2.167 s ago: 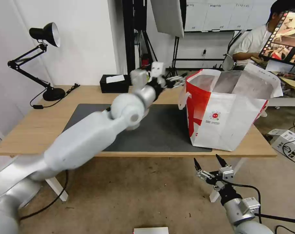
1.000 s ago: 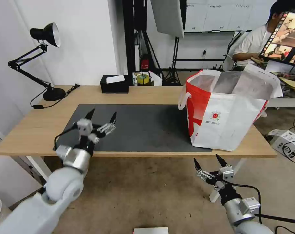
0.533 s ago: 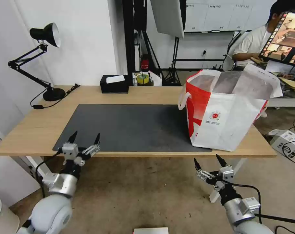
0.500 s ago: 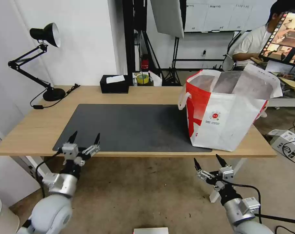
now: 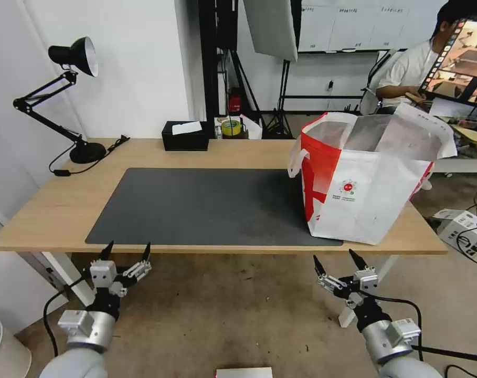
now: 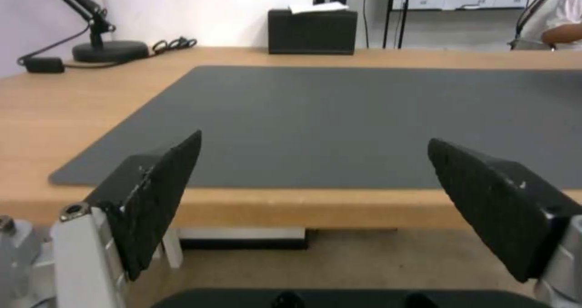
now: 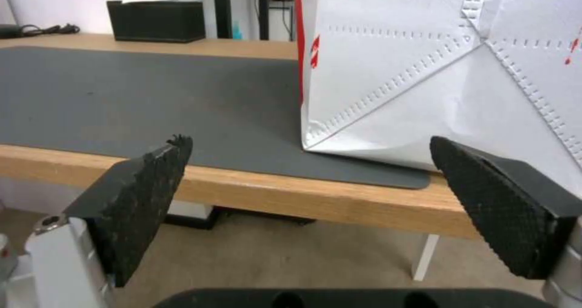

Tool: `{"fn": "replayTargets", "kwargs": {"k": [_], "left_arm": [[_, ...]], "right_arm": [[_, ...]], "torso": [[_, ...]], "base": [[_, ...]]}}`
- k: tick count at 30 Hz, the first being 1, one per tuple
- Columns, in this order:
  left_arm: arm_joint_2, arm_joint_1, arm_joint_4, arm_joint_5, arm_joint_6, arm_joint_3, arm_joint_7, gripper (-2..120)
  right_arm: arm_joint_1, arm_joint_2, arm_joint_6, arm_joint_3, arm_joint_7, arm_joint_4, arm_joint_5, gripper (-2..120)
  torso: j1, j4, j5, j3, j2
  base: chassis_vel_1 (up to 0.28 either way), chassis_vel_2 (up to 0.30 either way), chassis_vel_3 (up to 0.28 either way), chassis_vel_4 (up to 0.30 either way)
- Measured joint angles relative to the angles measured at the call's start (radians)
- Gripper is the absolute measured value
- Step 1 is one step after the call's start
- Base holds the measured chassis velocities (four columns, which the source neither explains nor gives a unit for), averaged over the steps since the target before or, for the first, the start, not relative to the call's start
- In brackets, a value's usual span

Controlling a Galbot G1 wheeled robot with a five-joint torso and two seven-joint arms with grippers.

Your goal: Pick up the trash from the table and place it into the takeout bag.

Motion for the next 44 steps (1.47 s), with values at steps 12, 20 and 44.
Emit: {"fn": "replayTargets", "kwargs": {"k": [12, 20, 44], "left_arm": [[-0.009, 0.010, 0.014, 0.005, -0.005, -0.002, 0.006, 100], [-0.009, 0.008, 0.015, 0.005, -0.005, -0.001, 0.006, 100], [-0.007, 0.006, 0.015, 0.004, -0.005, 0.000, 0.006, 100]], "right_arm": [[0.000, 0.000, 0.000, 0.000, 0.000, 0.000, 0.000, 100], [0.000, 0.000, 0.000, 0.000, 0.000, 0.000, 0.000, 100], [0.000, 0.000, 0.000, 0.000, 0.000, 0.000, 0.000, 100]], "torso": [[0.000, 0.0000, 0.0000, 0.000, 0.000], [0.000, 0.0000, 0.0000, 0.000, 0.000], [0.000, 0.0000, 0.0000, 0.000, 0.000]], "base": [[0.000, 0.000, 0.000, 0.000], [0.000, 0.000, 0.000, 0.000], [0.000, 0.000, 0.000, 0.000]]}}
